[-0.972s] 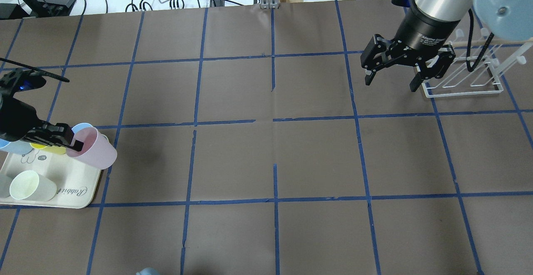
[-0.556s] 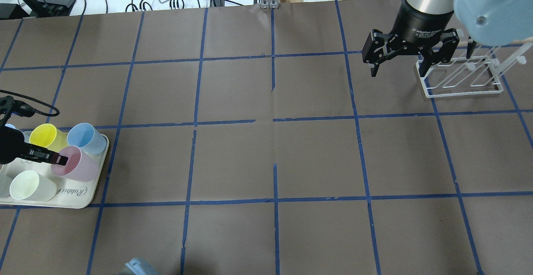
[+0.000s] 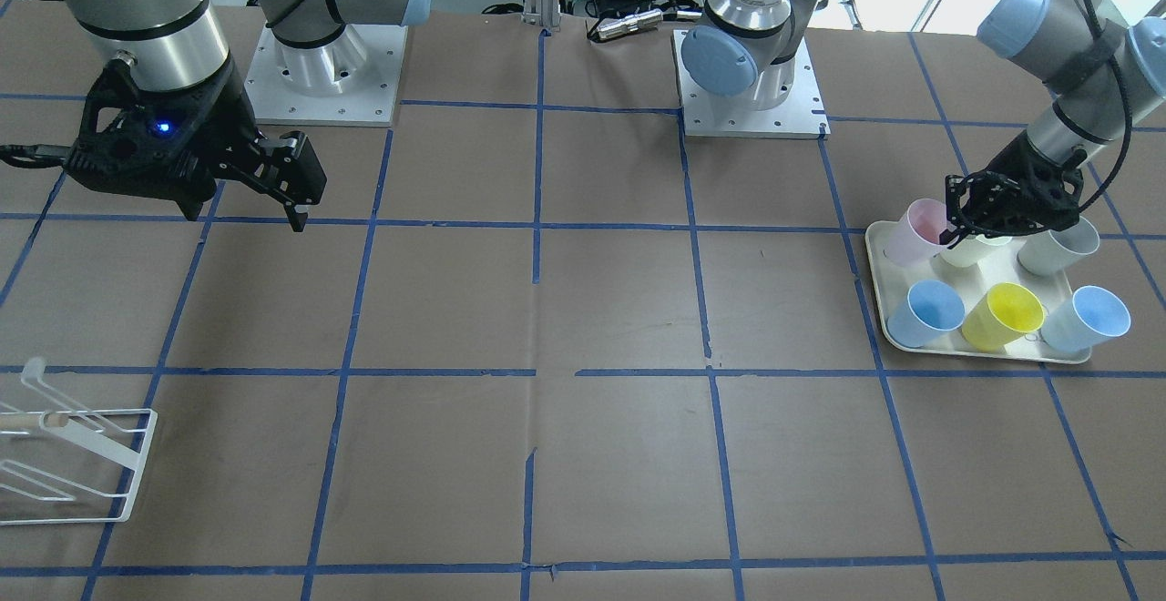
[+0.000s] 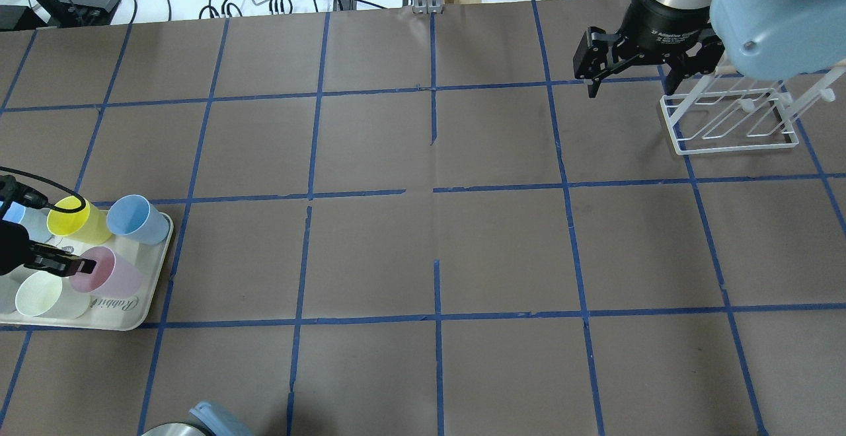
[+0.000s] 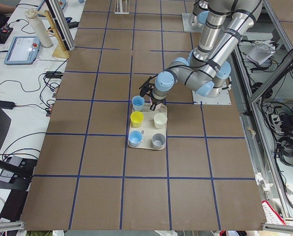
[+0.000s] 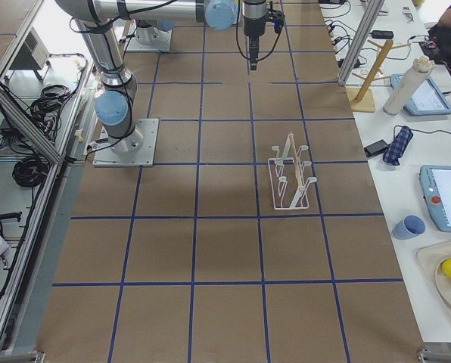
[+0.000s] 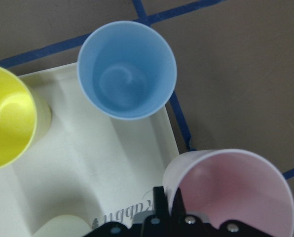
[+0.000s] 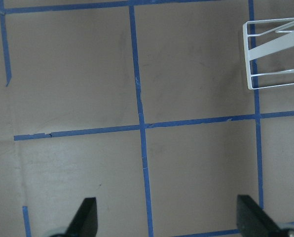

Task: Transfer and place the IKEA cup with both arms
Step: 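Set the pink cup upright on the tray and open the left gripper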

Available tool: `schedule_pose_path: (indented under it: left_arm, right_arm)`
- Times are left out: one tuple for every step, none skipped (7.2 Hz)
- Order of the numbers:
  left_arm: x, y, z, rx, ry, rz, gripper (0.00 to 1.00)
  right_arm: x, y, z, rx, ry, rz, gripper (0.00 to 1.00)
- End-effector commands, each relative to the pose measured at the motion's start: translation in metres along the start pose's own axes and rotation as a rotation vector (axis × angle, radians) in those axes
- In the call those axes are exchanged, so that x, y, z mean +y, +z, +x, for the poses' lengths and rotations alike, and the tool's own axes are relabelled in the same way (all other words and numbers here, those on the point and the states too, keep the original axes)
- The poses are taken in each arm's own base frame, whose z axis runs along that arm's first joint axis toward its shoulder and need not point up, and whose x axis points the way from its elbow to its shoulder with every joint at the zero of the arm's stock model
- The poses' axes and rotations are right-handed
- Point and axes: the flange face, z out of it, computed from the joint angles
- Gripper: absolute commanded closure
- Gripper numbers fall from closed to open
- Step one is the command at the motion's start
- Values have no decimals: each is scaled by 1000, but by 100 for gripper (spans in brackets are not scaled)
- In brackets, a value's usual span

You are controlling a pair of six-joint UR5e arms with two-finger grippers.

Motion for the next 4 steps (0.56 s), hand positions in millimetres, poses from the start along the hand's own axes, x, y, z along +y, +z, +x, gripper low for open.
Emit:
schedule_pose_path:
  left_arm:
    - [4, 6, -6, 10, -4, -4, 100]
    - [4, 10, -6, 18, -8, -8, 100]
    - [5, 12, -7, 25, -9, -8, 100]
    - [5, 15, -7, 31, -10, -12, 100]
  right_arm:
    - [5, -8, -4, -52, 9, 13, 0]
    - [5, -9, -8, -87, 24, 11, 0]
    - [6, -8, -9, -96, 30, 4, 0]
    - [7, -7, -9, -101, 30, -11, 0]
